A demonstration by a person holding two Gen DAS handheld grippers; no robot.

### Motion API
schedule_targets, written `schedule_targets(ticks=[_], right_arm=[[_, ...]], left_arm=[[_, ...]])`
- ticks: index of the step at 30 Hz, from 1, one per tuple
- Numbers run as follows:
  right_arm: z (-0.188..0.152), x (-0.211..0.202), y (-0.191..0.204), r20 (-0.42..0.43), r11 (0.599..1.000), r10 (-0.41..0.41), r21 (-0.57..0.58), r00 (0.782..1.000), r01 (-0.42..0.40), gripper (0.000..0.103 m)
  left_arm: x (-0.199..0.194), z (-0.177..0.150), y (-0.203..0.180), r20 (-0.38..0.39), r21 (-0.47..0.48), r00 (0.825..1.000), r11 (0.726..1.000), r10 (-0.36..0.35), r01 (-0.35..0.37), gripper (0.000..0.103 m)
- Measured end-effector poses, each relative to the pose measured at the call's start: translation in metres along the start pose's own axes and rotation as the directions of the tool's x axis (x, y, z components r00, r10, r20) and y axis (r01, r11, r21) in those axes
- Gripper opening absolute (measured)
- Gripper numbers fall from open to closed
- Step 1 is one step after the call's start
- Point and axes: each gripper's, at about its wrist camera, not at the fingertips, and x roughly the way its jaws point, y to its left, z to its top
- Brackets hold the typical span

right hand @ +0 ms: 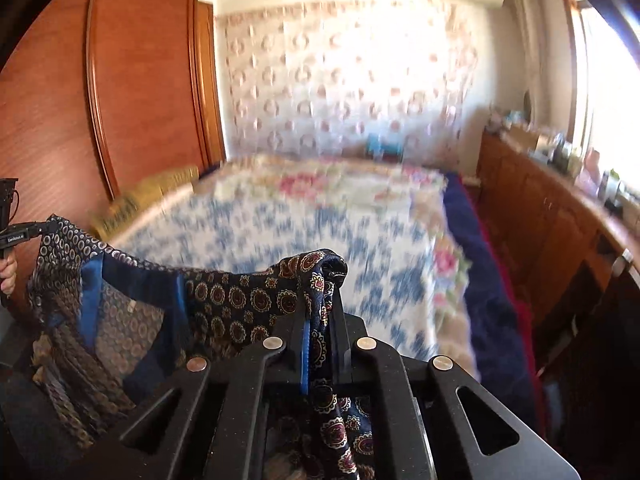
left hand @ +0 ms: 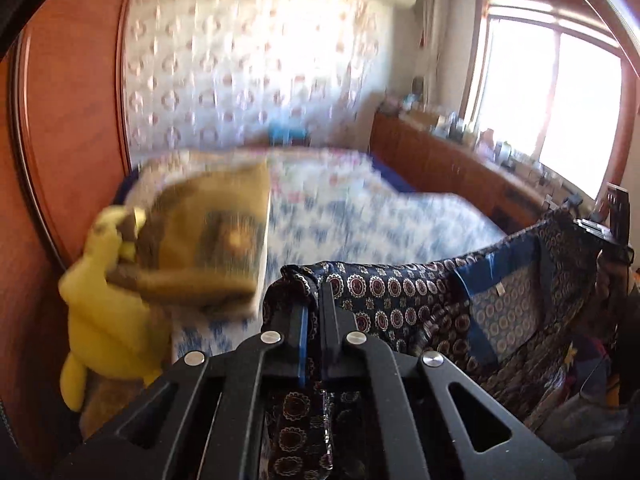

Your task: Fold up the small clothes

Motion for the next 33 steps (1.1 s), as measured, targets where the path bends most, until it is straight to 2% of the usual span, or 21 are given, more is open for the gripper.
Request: schedule_targets(ticks=[4,9,12,15,18,20,22,23,24,25,30,33], right_arm=[[0.034,-0.038,-0.001,0.101,0.999,-0.02,-0.03,0.995,0.023,0.007],[0.095,-0.055,-0.008,0.19,0.994,-0.067,-0.069,0.979,0.082,0.006],[0.128,-0.04,-0.01,0.193,0.99,-0.092,-0.086,0.977,0.11,0.006],[0.148,0.007,-0.012,0.147,0.984,-0.14,-0.093,0.979,0.155,0.007],[0.15,0.067,-0.009,0.067,0.974,-0.206,-0.077,0.976,0.211,0.014],[0.145,0.105,-0.003,-0.016,0.957,-0.283,-0.08,0.959,0.28,0.043],[0.132,0.13,-0.005,-0.077,0.955,-0.295,-0.058,0.952,0.291,0.047],[0.124,0.137,-0.004,-0.097,0.959,-0.283,-0.042,0.954,0.28,0.047],[0.114,0.141,-0.003,-0.114,0.965,-0.264,-0.03,0.958,0.262,0.047],[0.105,0.143,0.0,-0.126,0.969,-0.247,-0.027,0.961,0.245,0.048],[0.078,0.151,-0.008,-0.179,0.981,-0.195,-0.04,0.964,0.19,0.058],[0.058,0.14,-0.014,-0.202,0.984,-0.178,-0.01,0.963,0.18,0.061]], left_arm=[[-0.019,0.044,-0.002,0.109,0.02,0.994,1.0,0.021,-0.023,0.005],[-0.012,0.103,0.004,0.184,0.024,0.981,0.998,0.054,-0.06,0.005],[0.013,0.133,0.011,0.191,0.034,0.976,0.993,0.105,-0.113,0.005],[0.059,0.147,0.025,0.15,0.028,0.978,0.988,0.145,-0.151,0.005],[0.104,0.141,0.037,0.09,0.023,0.98,0.983,0.178,-0.18,0.022],[0.124,0.128,0.045,0.037,0.028,0.987,0.987,0.157,-0.158,0.045],[0.131,0.112,0.049,-0.001,0.018,0.992,0.992,0.124,-0.124,0.053],[0.131,0.103,0.049,-0.022,0.012,0.994,0.994,0.11,-0.11,0.064],[0.133,0.096,0.049,-0.04,0.009,0.994,0.995,0.099,-0.099,0.07],[0.133,0.088,0.047,-0.051,0.015,0.994,0.995,0.096,-0.095,0.074],[0.126,0.055,0.03,-0.084,0.045,0.993,0.996,0.085,-0.082,0.074],[0.12,0.039,0.02,-0.087,0.042,0.993,0.996,0.078,-0.075,0.074]])
